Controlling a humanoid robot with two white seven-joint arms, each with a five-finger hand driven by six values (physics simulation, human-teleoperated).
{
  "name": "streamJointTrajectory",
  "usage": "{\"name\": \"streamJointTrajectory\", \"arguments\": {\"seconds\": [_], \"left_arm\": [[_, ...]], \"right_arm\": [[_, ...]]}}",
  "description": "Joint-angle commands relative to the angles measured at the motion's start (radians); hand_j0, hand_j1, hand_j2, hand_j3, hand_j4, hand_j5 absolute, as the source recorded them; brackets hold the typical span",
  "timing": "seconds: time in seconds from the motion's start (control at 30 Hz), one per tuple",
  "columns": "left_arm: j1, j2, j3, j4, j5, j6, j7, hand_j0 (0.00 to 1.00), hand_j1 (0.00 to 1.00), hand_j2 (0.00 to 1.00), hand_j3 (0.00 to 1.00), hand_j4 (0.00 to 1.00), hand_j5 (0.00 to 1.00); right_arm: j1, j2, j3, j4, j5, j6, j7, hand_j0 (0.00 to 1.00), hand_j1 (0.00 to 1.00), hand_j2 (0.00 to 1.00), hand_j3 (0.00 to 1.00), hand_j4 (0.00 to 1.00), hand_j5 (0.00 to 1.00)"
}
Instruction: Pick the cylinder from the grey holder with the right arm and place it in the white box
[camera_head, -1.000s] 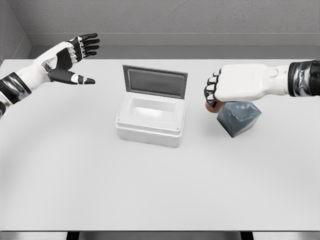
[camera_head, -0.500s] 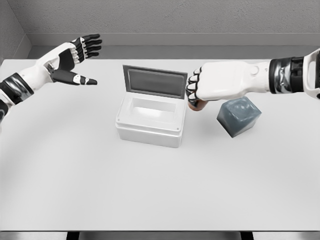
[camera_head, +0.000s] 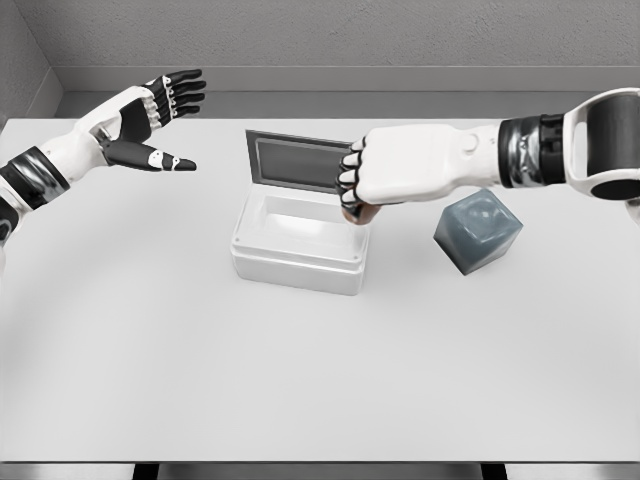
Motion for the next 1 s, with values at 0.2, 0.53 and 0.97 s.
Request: {"name": "streamJointTrajectory", "arguments": {"seconds": [0.2,0.53,0.97], "left_arm": [[0.0,0.001,0.001,-0.001,0.006,-0.001,0.0,1.0,1.0,1.0,1.0,1.0,1.0],[0.0,0.001,0.001,-0.001,0.006,0.0,0.0,1.0,1.0,1.0,1.0,1.0,1.0],[0.0,0.002,0.001,-0.001,0.006,0.0,0.0,1.0,1.0,1.0,1.0,1.0,1.0]], "right_arm": [[-0.006,0.044,0.002,0.045,0.013,0.003,-0.001,0.49,0.49,0.49,0.49,0.49,0.49],[-0.006,0.073,0.016,0.079,0.025,0.003,-0.001,0.49,0.49,0.49,0.49,0.49,0.49],[-0.005,0.121,0.008,0.089,0.05,0.003,-0.001,1.0,1.0,1.0,1.0,1.0,1.0]]}}
